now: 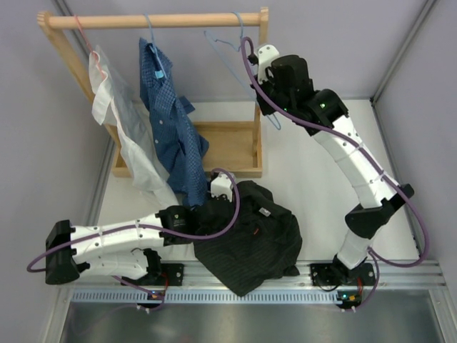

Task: Place the shirt on the hanger

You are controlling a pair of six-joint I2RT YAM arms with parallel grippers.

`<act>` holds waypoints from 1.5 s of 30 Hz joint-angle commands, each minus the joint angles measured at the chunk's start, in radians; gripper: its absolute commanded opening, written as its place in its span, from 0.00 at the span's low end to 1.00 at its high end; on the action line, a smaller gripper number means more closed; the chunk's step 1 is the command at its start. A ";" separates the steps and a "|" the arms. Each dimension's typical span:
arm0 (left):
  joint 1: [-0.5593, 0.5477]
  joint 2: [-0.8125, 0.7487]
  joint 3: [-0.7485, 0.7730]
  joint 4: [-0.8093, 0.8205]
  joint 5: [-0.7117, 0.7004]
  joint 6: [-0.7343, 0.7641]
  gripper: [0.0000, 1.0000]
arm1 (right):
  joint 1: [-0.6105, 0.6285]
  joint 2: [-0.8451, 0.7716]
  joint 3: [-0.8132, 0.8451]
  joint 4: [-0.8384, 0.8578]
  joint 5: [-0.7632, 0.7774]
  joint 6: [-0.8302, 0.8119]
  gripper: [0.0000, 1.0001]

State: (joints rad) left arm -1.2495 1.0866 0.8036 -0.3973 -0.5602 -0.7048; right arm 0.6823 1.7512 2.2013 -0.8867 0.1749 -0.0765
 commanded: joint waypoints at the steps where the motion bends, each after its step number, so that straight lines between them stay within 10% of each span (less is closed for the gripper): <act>1: 0.002 -0.013 0.052 0.011 0.006 -0.013 0.00 | -0.007 -0.082 -0.044 0.089 0.037 0.044 0.00; 26: 0.021 0.093 0.156 0.009 0.019 -0.028 0.00 | -0.007 -0.264 -0.026 0.192 -0.104 0.115 0.00; 38: 0.202 0.222 0.282 0.020 0.138 -0.036 0.00 | -0.007 -0.935 -0.791 -0.137 -0.225 0.210 0.00; 45: 0.306 0.320 0.362 0.026 0.198 -0.031 0.00 | -0.007 -1.287 -0.966 -0.323 -0.426 0.323 0.00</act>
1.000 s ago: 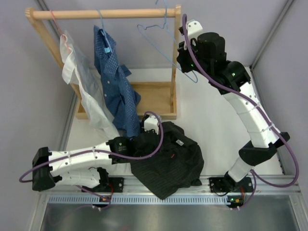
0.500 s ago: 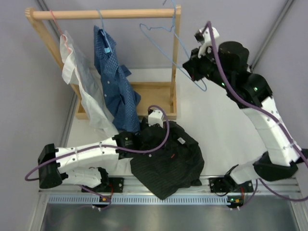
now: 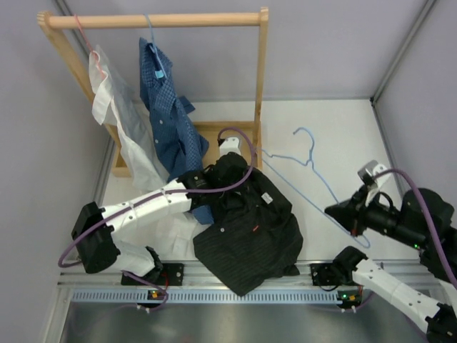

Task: Place the shirt on the hanger

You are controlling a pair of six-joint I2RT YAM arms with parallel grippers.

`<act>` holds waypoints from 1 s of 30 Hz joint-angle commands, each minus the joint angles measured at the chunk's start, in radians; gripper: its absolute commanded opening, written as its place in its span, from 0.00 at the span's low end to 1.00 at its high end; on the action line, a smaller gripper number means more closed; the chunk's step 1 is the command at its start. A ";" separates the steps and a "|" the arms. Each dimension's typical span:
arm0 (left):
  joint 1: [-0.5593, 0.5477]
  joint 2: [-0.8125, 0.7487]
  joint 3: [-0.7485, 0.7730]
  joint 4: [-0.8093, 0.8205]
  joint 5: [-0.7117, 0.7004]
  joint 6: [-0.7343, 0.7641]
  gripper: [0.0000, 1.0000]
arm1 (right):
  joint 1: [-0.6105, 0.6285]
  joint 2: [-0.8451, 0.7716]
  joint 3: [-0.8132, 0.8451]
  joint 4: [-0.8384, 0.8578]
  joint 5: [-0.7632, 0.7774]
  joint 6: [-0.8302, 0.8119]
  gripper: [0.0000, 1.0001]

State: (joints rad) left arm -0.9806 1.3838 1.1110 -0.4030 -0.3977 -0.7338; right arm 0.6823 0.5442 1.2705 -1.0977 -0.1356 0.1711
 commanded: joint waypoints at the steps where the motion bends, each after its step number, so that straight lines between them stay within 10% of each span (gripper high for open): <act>1: 0.045 0.037 0.059 0.032 0.037 -0.006 0.00 | -0.007 -0.098 -0.036 -0.138 -0.095 0.085 0.00; 8: 0.095 0.058 0.084 0.033 0.085 -0.029 0.00 | -0.006 -0.171 -0.127 -0.220 -0.047 0.113 0.00; 21: 0.082 0.058 0.050 0.122 0.364 -0.004 0.00 | -0.007 -0.159 -0.310 0.151 -0.121 0.176 0.00; 30: -0.122 -0.008 0.237 0.020 0.632 0.257 0.00 | -0.007 -0.214 -0.407 0.318 -0.192 0.179 0.00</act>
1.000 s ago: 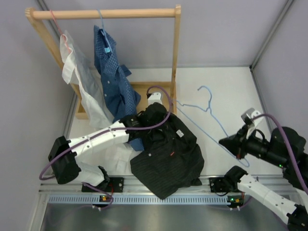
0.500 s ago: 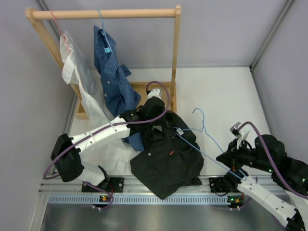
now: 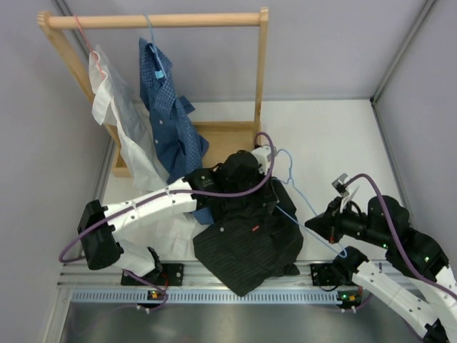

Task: Place the shirt on the hanger

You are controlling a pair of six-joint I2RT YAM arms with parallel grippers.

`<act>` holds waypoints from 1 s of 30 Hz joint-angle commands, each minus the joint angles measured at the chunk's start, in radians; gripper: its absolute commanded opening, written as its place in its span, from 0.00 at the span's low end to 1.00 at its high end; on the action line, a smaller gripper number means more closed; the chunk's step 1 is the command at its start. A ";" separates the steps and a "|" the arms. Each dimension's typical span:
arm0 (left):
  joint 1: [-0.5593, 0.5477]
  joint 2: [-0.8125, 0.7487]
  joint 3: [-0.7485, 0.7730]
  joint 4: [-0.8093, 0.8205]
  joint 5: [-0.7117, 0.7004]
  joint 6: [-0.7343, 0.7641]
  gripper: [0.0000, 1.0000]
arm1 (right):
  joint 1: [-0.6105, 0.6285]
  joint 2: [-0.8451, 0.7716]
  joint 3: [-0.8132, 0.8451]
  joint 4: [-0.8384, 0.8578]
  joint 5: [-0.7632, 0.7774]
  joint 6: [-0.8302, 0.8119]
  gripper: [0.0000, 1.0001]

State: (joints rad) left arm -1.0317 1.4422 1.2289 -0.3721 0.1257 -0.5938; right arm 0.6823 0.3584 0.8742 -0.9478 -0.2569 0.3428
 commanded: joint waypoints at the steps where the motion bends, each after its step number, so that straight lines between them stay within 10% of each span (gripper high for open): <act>1: -0.114 -0.069 0.150 -0.042 0.098 0.144 0.00 | -0.007 -0.038 -0.021 0.178 -0.088 0.010 0.00; 5: -0.185 -0.069 0.285 -0.151 0.046 0.176 0.00 | -0.007 -0.093 -0.024 0.216 -0.145 -0.001 0.00; 13: -0.240 -0.039 0.526 -0.340 -0.296 0.209 0.00 | -0.007 -0.329 0.043 0.239 0.292 0.006 0.00; 22: -0.242 0.035 0.609 -0.343 -0.524 0.265 0.00 | -0.009 -0.217 -0.056 0.279 -0.244 -0.014 0.00; 30: -0.307 0.020 0.548 -0.338 -0.322 0.393 0.00 | -0.007 -0.185 -0.066 0.320 -0.171 -0.035 0.00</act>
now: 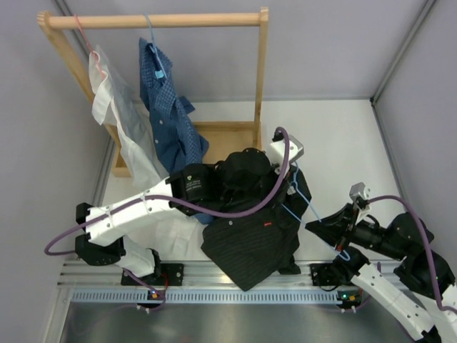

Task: Place the shirt on the hanger

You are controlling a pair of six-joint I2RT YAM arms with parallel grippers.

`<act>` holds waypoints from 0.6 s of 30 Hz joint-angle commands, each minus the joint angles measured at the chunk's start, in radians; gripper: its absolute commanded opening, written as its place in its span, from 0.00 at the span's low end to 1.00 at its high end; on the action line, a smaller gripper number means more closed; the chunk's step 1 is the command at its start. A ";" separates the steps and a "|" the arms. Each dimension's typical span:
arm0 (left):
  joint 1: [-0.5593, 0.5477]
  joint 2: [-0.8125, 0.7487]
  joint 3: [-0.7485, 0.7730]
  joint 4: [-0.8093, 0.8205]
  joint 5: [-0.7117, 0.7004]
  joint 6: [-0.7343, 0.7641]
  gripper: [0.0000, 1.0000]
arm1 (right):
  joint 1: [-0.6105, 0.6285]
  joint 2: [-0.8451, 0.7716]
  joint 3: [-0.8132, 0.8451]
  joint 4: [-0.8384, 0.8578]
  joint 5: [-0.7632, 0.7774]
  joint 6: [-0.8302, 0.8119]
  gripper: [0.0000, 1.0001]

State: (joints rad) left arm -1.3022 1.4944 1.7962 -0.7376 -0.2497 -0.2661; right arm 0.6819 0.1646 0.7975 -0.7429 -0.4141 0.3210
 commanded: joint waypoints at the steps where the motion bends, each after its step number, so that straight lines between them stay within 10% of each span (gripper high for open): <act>1: -0.040 -0.036 -0.032 0.026 0.058 0.065 0.00 | -0.007 0.012 0.002 0.152 0.016 -0.005 0.00; 18: -0.086 -0.007 0.110 0.029 0.018 0.010 0.00 | -0.007 -0.033 -0.268 0.648 0.116 0.161 0.00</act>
State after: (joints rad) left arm -1.3743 1.4803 1.8320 -0.7448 -0.2962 -0.2619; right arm 0.6823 0.1677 0.5472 -0.2901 -0.3248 0.4404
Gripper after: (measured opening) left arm 0.025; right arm 0.003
